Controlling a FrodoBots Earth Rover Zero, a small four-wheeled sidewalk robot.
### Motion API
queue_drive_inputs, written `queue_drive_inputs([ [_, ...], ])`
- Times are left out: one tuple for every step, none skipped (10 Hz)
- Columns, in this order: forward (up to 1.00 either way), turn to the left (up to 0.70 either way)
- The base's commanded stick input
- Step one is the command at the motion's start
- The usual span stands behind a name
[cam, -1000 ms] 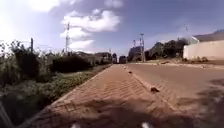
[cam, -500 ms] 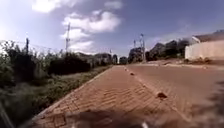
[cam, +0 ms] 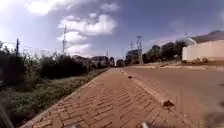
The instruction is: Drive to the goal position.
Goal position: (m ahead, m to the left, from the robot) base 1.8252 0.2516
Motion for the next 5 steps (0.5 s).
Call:
queue_drive_inputs([
  [0.7, -0.1],
  [0.7, -0.31],
  [0.7, -0.17],
  [0.7, 0.0],
  [0.7, 0.0],
])
